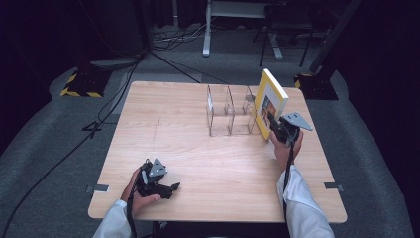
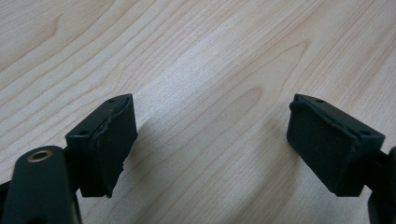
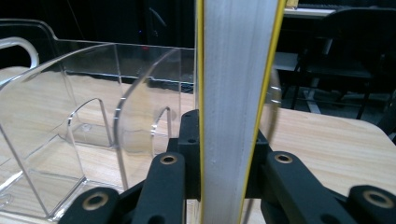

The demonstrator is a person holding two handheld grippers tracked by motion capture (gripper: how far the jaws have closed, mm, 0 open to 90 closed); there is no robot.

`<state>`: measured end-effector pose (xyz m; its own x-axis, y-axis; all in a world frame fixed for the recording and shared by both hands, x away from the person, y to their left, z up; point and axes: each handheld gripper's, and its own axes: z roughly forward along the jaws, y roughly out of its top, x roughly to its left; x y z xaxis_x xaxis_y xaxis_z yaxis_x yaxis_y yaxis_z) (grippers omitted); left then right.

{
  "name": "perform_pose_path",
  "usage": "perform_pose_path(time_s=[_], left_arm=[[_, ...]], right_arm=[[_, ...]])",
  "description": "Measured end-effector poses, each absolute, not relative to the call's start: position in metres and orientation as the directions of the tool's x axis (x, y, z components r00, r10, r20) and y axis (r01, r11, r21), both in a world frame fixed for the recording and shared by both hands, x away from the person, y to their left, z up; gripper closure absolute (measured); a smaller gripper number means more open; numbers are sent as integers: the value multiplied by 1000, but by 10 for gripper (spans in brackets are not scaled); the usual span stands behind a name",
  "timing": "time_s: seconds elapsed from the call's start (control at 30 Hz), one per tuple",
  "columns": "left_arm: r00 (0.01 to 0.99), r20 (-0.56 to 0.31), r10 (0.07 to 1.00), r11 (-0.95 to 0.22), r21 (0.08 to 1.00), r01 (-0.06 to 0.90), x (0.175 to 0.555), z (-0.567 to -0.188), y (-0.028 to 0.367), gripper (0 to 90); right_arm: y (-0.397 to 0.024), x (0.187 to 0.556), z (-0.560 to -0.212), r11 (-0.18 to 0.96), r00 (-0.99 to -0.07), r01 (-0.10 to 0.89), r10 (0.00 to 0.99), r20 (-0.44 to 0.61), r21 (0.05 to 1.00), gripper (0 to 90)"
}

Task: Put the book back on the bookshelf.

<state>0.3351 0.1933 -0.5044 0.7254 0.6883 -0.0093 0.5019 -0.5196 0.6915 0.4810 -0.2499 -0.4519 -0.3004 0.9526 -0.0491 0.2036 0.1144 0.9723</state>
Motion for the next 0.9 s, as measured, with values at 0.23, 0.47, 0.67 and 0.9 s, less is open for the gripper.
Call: perform_pose_path(time_s=[0.23, 0.47, 0.67, 0.9], left_arm=[[726, -13, 688, -518, 692, 503, 335, -505, 193, 168], [731, -13, 682, -521, 693, 499, 335, -505, 193, 168], [731, -14, 682, -521, 693, 499, 335, -505, 193, 168], [731, -14, 682, -521, 692, 499, 335, -505, 193, 168]], right_arm=[[-240, 486, -453, 120, -291, 195, 955, -59, 973, 767], [-239, 495, -455, 100, -278, 214, 960, -37, 972, 763], [-238, 494, -454, 138, -298, 234, 952, -64, 962, 757], [-244, 488, -450, 151, -306, 248, 949, -70, 957, 701]])
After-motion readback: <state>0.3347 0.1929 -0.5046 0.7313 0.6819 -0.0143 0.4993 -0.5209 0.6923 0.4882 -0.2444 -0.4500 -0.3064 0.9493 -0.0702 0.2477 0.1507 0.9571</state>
